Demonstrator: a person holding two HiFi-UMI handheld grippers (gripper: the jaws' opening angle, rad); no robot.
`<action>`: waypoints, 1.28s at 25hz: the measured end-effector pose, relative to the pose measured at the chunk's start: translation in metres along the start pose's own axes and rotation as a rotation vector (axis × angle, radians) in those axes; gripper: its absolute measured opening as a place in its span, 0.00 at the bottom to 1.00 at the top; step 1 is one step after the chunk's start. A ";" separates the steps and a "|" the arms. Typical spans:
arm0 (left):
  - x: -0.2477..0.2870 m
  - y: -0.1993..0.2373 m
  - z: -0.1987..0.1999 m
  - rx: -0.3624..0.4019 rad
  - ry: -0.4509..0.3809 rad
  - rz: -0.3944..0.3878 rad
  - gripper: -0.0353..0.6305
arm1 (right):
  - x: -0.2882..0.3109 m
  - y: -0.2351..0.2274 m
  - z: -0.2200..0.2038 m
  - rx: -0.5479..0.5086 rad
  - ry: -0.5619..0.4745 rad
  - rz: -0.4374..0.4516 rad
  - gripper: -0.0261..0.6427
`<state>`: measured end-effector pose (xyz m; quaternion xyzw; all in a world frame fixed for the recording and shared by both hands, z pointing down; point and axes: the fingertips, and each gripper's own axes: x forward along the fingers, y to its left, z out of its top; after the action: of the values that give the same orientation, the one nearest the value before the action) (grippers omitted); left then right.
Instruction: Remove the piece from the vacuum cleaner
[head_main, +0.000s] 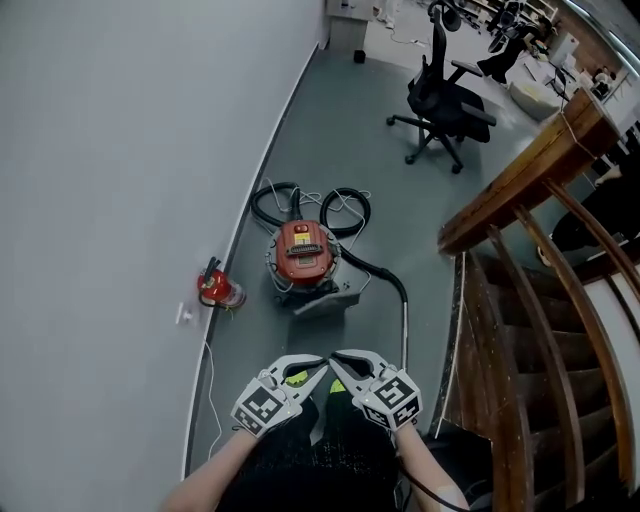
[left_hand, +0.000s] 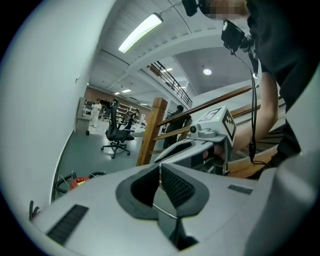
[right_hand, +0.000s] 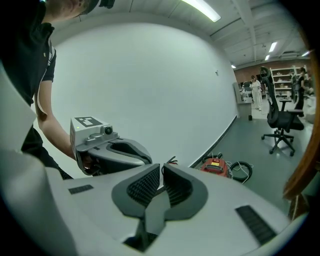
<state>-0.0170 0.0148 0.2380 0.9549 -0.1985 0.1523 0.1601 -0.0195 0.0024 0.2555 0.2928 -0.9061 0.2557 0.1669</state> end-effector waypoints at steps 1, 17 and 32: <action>0.001 0.003 -0.003 0.015 0.010 0.009 0.07 | 0.003 -0.002 -0.002 0.004 0.004 0.005 0.06; 0.053 0.062 -0.015 0.100 -0.017 0.200 0.07 | 0.036 -0.066 -0.017 -0.052 0.018 0.051 0.07; 0.107 0.096 -0.058 0.128 -0.025 0.230 0.07 | 0.059 -0.126 -0.045 -0.113 -0.030 0.077 0.06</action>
<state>0.0224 -0.0828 0.3518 0.9358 -0.2987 0.1702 0.0779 0.0198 -0.0865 0.3654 0.2517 -0.9321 0.2059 0.1598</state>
